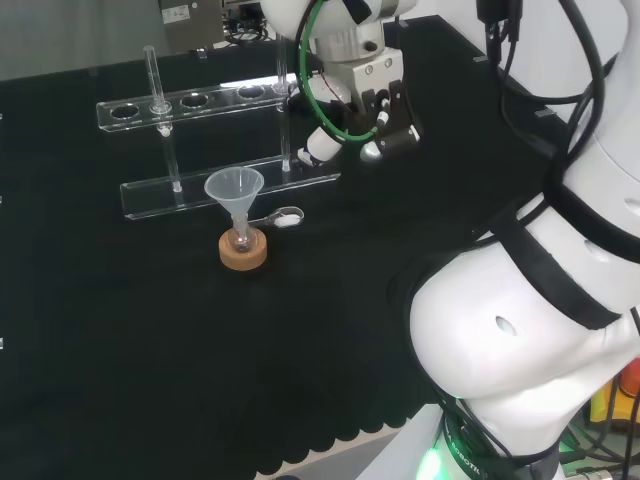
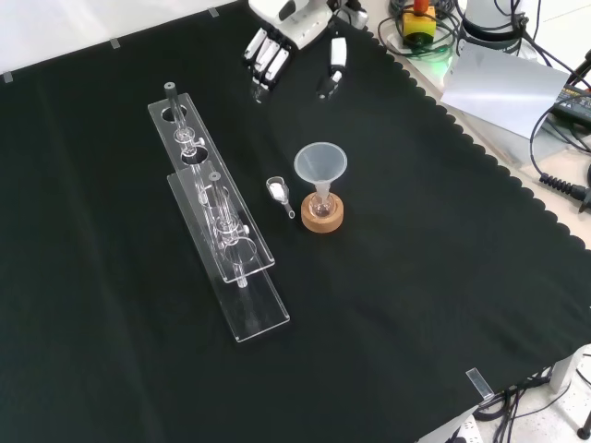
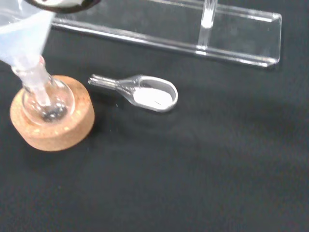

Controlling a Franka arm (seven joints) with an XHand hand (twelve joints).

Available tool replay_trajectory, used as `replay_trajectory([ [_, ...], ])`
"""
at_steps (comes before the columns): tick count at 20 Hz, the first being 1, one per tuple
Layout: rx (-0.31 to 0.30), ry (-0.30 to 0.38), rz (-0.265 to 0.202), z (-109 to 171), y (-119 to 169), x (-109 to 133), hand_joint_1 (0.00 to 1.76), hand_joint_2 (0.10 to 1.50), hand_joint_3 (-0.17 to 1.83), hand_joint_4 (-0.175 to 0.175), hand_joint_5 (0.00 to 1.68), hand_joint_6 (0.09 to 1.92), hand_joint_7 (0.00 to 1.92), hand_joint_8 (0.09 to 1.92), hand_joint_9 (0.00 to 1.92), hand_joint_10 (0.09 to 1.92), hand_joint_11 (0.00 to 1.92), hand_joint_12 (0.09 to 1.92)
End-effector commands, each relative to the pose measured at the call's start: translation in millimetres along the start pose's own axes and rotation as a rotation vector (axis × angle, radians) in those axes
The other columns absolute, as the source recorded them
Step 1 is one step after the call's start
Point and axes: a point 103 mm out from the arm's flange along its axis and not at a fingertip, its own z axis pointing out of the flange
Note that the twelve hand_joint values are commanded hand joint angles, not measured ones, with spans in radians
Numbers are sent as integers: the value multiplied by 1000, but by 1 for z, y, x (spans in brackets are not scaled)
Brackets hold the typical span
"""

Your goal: Pick up the weighing funnel.

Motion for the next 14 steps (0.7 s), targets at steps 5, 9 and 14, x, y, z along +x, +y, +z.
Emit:
replay_trajectory([
  [5, 25, 43, 1, 60, 26, -11, 794, 706, 640, -49, 447, 87, 342, 725, 619, 642, 337, 1401],
  [9, 35, 55, -4, 79, 37, -8, 826, 704, 649, -51, 479, 87, 359, 725, 636, 637, 344, 1393],
  [14, 77, 57, -8, 96, 51, -3, 855, 697, 668, -52, 515, 87, 375, 721, 649, 621, 357, 1376],
])
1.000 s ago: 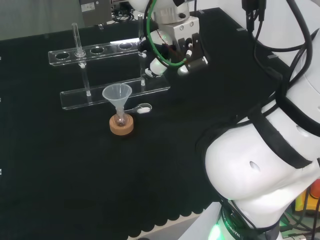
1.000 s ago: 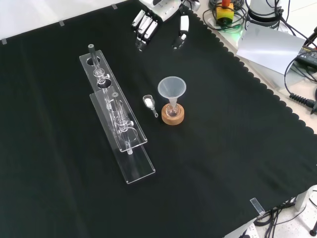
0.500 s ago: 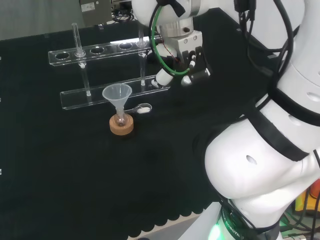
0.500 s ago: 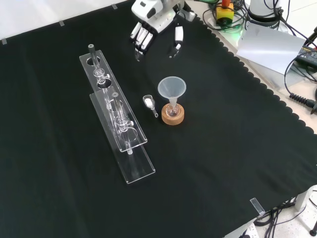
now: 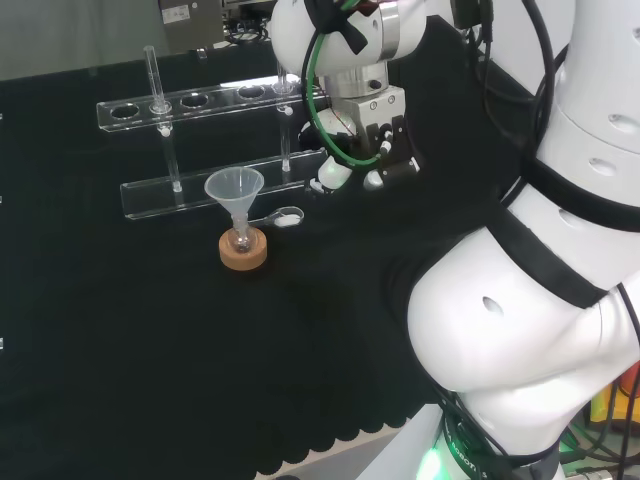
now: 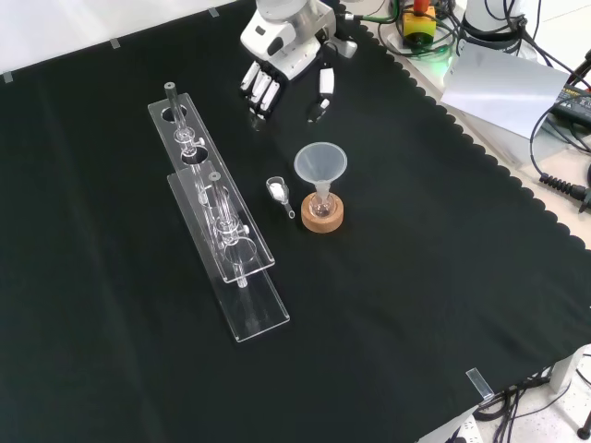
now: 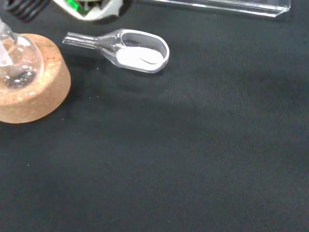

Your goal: Pick up the weighing funnel.

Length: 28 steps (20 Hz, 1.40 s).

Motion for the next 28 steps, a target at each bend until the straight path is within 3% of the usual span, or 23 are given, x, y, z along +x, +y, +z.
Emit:
replay_trajectory([
  [1, 54, 11, -18, 42, 31, 10, 857, 695, 669, -52, 518, 87, 377, 721, 650, 620, 357, 1375],
  [12, 85, -44, 4, 53, 55, 18, 854, 643, 720, -54, 541, 87, 385, 716, 654, 605, 356, 1367],
  [18, 67, -75, 30, 57, 63, 23, 850, 638, 730, -54, 553, 87, 386, 717, 652, 605, 355, 1367],
  [28, 58, -64, 59, 63, 73, 23, 846, 640, 735, -58, 643, 114, 394, 722, 651, 606, 357, 1360],
])
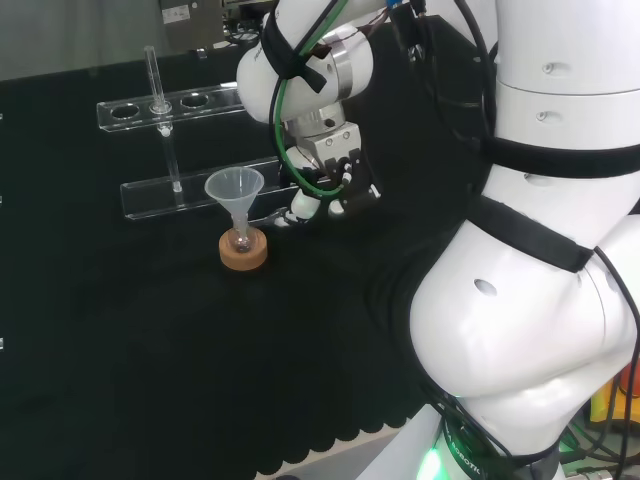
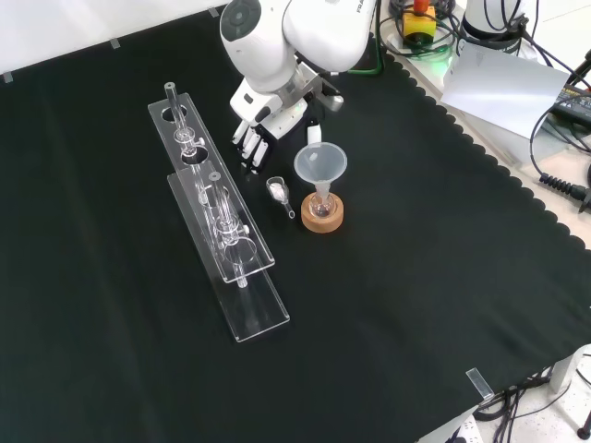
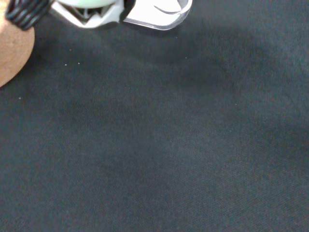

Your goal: Pick up the weighing funnel.

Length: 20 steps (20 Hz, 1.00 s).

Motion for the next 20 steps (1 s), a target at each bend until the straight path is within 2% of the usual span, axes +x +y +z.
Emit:
replay_trajectory([
  [1, -13, 22, 16, 3, 5, 0, 852, 642, 735, -58, 654, 120, 395, 723, 651, 607, 357, 1359],
  [4, -35, 53, 22, 5, 6, -1, 865, 645, 734, -61, 676, 134, 398, 724, 651, 607, 357, 1356],
  [12, -33, 84, 25, 14, 11, -1, 870, 651, 723, -63, 673, 210, 401, 722, 651, 609, 359, 1348],
  [17, -25, 104, 26, 20, 14, 2, 869, 646, 731, -64, 564, 480, 395, 731, 645, 619, 355, 1352],
  [20, -25, 114, 26, 21, 17, 6, 861, 641, 732, -65, 541, 517, 393, 732, 645, 621, 353, 1352],
])
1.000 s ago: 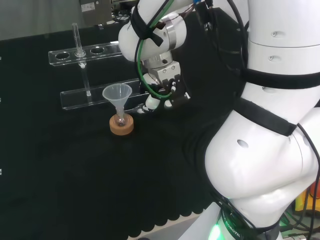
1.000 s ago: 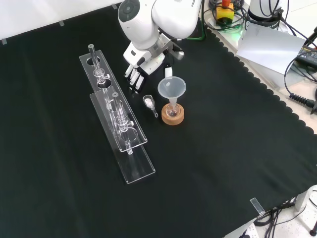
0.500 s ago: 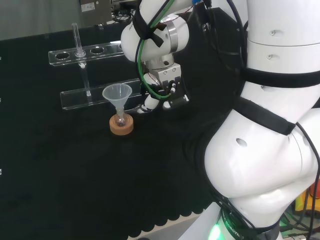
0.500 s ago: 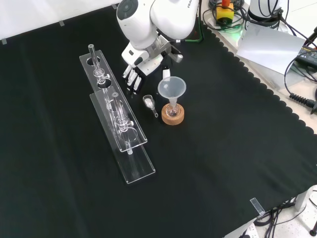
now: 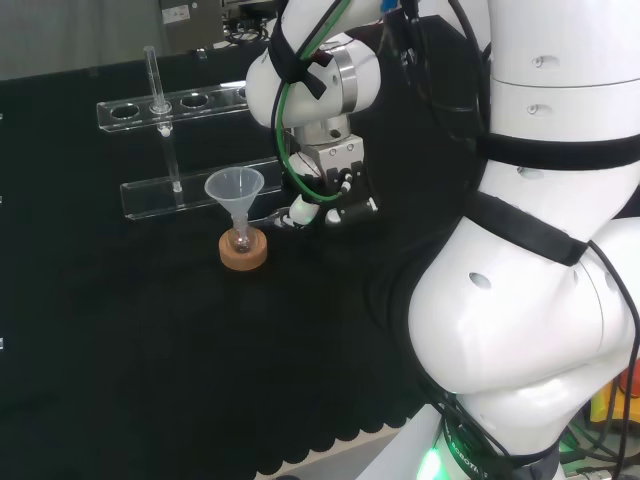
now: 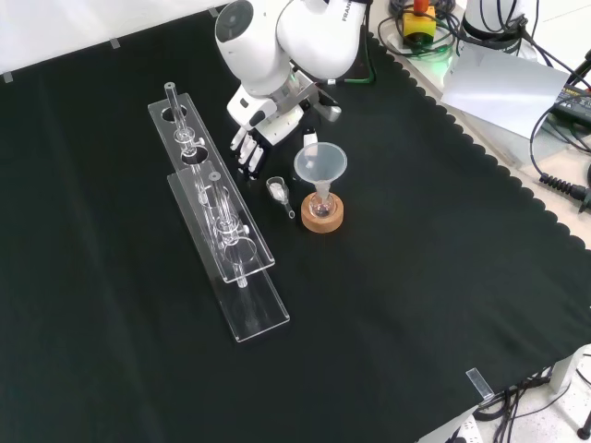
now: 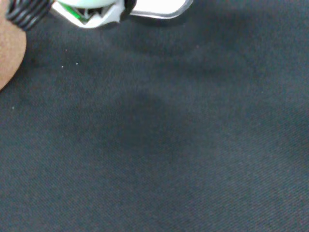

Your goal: Pick up the weighing funnel.

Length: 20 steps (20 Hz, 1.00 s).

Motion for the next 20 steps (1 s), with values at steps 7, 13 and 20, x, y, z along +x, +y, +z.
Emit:
replay_trajectory([
  [7, -6, 19, 5, 4, 12, 8, 844, 636, 731, -66, 536, 534, 390, 734, 644, 623, 350, 1354],
  [13, -11, 28, 4, 6, 14, 8, 862, 635, 722, -67, 551, 602, 385, 740, 642, 626, 348, 1354],
  [20, -1, 27, 5, 14, 14, 9, 870, 634, 720, -68, 539, 651, 382, 744, 639, 630, 345, 1355],
])
